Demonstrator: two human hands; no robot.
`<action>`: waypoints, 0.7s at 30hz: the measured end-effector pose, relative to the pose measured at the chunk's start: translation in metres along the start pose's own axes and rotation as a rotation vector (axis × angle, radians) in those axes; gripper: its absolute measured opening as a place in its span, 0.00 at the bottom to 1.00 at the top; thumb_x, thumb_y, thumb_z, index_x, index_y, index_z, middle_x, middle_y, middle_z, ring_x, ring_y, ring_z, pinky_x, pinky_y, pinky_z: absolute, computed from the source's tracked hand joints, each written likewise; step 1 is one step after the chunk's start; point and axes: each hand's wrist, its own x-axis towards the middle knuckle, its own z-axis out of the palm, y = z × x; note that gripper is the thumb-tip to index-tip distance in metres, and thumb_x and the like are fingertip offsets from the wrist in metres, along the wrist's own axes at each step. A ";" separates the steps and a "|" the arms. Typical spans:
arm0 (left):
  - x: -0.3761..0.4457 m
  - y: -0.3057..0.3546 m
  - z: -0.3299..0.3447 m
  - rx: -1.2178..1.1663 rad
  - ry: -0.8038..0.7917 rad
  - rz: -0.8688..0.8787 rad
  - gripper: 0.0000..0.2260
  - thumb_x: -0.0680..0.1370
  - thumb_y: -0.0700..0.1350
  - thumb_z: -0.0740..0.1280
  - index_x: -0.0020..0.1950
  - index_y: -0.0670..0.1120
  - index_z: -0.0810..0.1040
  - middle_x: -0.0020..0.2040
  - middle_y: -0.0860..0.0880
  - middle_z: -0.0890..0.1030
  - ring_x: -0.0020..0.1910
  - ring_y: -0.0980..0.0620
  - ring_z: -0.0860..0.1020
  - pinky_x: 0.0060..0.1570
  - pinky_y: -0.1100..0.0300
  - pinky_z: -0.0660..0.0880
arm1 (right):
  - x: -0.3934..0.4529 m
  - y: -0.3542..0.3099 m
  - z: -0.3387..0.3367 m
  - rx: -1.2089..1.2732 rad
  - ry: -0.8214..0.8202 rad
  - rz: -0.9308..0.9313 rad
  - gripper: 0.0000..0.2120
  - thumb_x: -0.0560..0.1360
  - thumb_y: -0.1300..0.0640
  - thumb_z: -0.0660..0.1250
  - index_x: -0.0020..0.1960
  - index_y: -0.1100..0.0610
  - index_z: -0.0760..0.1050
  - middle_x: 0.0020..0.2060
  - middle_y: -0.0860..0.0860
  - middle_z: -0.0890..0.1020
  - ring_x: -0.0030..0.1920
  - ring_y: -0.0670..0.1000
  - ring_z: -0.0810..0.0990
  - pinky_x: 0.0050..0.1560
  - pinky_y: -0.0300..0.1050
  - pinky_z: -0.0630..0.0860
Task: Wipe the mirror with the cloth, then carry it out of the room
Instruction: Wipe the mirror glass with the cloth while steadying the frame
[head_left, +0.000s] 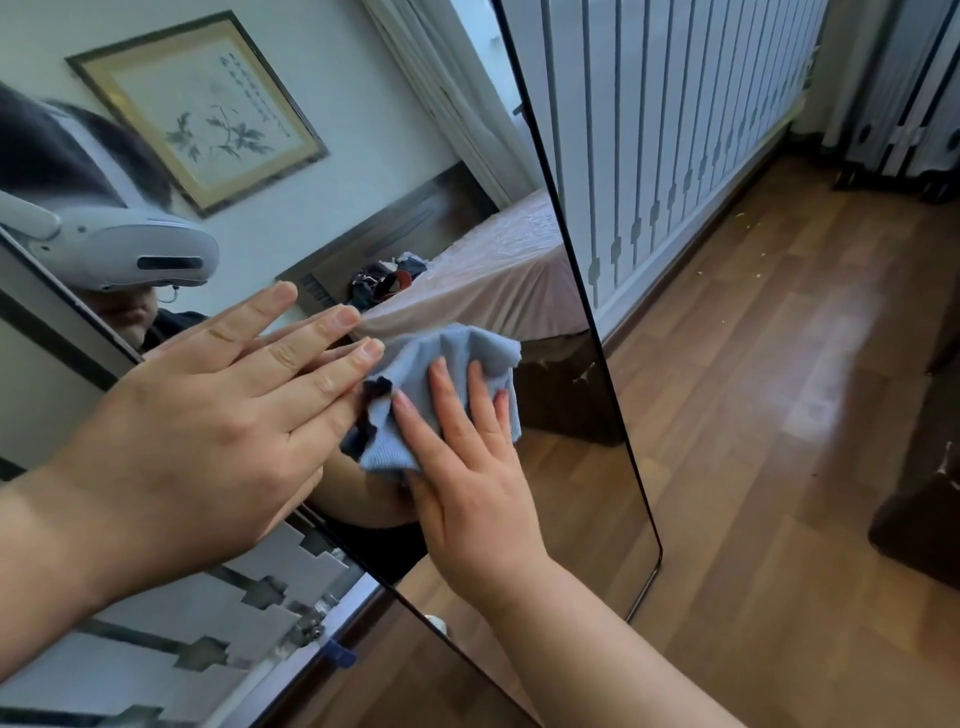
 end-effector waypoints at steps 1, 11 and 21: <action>-0.007 -0.002 0.008 0.012 0.016 -0.002 0.23 0.83 0.47 0.61 0.74 0.38 0.80 0.81 0.36 0.74 0.84 0.31 0.68 0.82 0.25 0.61 | -0.017 0.005 0.006 -0.021 -0.015 0.028 0.25 0.90 0.49 0.58 0.87 0.46 0.60 0.88 0.54 0.57 0.89 0.63 0.49 0.86 0.68 0.48; -0.008 0.000 0.016 -0.005 0.112 0.010 0.24 0.83 0.46 0.58 0.76 0.39 0.77 0.82 0.37 0.74 0.84 0.32 0.67 0.85 0.28 0.55 | -0.094 0.023 0.032 0.246 0.019 1.009 0.24 0.90 0.53 0.57 0.86 0.49 0.62 0.89 0.52 0.56 0.89 0.55 0.41 0.86 0.49 0.41; -0.005 0.002 0.012 0.017 0.134 0.001 0.23 0.84 0.46 0.57 0.74 0.38 0.80 0.80 0.36 0.75 0.83 0.31 0.69 0.83 0.27 0.59 | -0.081 0.000 0.021 -0.070 -0.105 0.135 0.24 0.90 0.49 0.59 0.85 0.49 0.64 0.86 0.60 0.60 0.86 0.71 0.53 0.83 0.71 0.52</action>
